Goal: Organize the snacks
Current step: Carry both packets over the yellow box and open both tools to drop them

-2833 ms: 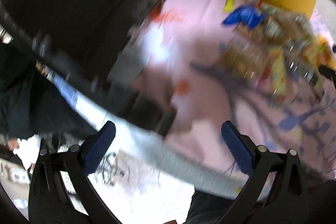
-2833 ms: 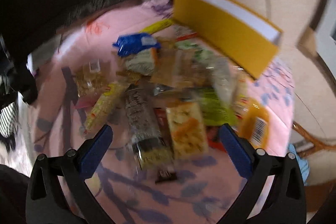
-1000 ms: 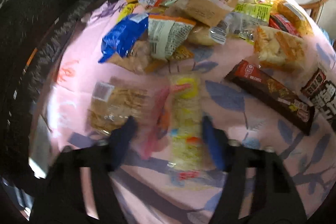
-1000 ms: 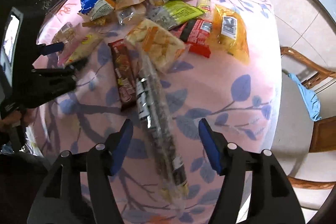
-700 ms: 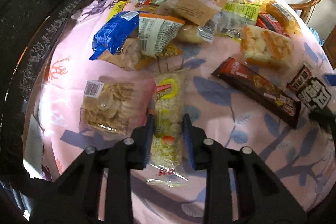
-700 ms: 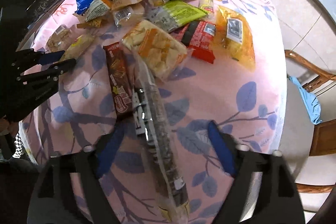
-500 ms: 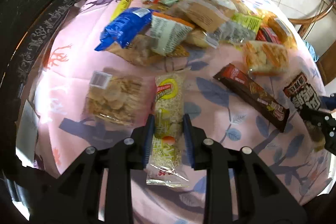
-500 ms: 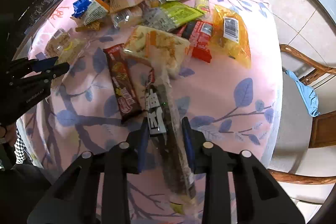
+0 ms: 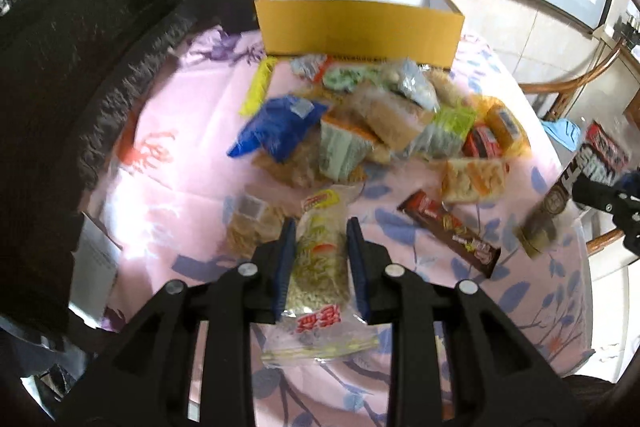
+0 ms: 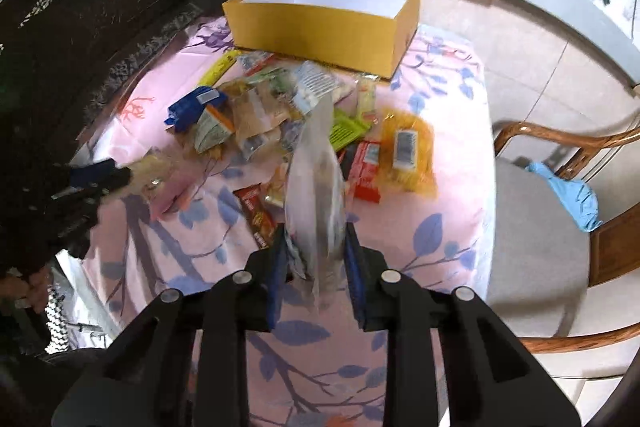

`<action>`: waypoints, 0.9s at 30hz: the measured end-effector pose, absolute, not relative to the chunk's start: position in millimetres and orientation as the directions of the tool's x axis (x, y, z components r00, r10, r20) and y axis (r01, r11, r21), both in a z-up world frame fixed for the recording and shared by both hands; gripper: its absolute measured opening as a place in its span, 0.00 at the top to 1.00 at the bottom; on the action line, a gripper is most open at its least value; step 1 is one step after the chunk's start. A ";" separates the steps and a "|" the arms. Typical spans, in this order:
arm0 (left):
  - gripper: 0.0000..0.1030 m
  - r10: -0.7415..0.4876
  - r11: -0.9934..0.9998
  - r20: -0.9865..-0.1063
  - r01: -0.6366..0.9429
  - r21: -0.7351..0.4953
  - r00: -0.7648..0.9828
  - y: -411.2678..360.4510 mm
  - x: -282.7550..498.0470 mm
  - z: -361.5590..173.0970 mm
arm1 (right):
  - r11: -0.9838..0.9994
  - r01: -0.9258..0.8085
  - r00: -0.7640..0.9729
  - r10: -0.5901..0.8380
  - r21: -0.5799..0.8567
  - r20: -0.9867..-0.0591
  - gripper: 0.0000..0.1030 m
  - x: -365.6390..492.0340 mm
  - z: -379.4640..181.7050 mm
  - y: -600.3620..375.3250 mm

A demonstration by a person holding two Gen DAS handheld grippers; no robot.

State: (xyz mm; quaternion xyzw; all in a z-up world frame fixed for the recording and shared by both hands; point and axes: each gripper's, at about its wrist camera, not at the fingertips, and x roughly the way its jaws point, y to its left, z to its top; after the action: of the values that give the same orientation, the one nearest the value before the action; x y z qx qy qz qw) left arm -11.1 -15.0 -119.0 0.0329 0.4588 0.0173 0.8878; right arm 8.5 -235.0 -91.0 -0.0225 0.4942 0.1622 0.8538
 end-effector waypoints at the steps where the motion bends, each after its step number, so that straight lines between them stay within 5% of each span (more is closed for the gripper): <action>1: 0.75 0.067 0.997 -0.807 -0.002 0.081 0.587 -14.2 -11.4 -114.9 | 0.946 -0.293 0.457 0.269 0.142 -0.848 0.74 7.2 -88.2 -236.6; 27: 0.75 0.050 0.995 -0.603 0.015 0.102 0.796 -10.8 77.2 -6.0 | 0.953 -0.261 0.731 0.300 0.155 -0.613 0.74 86.4 44.1 -241.1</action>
State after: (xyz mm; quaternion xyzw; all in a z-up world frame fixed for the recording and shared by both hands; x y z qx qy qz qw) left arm 77.2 -10.8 -6.0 0.0508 0.3194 0.0094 0.9462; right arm 86.4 -241.1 44.1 0.0293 0.3342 0.1507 0.9299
